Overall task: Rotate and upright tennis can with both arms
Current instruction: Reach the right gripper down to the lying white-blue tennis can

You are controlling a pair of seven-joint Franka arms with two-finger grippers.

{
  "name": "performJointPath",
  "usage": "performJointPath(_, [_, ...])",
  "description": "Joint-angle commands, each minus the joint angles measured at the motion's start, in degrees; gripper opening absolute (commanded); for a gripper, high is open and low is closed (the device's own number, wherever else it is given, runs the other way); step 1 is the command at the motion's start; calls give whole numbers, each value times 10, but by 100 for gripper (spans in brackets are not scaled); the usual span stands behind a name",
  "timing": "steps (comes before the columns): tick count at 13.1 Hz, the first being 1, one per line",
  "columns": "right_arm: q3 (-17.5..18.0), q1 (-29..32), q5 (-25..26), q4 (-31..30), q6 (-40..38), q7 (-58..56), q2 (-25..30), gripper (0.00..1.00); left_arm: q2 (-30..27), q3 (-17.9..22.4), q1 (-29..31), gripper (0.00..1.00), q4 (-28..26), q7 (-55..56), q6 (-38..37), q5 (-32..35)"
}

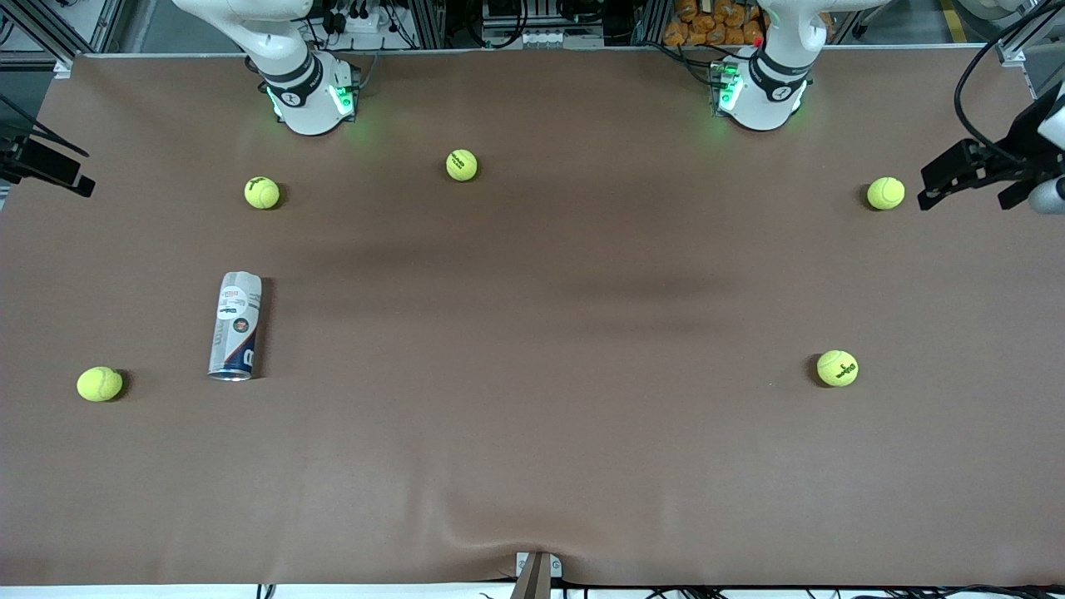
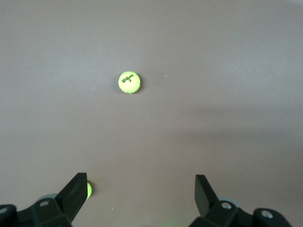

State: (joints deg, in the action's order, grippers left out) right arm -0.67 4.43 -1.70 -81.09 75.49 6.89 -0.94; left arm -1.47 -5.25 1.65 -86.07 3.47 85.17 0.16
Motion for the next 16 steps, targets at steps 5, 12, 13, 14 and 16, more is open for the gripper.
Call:
performJointPath(5, [0, 0, -3, 14, -10, -63, -9, 100, 2, -3, 6, 100, 12, -4, -24, 0])
performJointPath(12, [1, -36, -11, 15, -3, -61, -100, 100, 2, -5, 5, 100, 10, -8, -24, -7])
performJointPath(13, [1, -40, -23, 16, -4, -61, -125, 100, 2, -5, 5, 100, 10, -8, -24, -6])
performJointPath(14, [1, -49, -43, 16, -7, -61, -145, 100, 2, -5, 5, 100, 10, -8, -24, -6])
performJointPath(16, [1, -75, -53, 15, -10, -61, -208, 100, 2, -5, 6, 100, 9, -8, -21, -7])
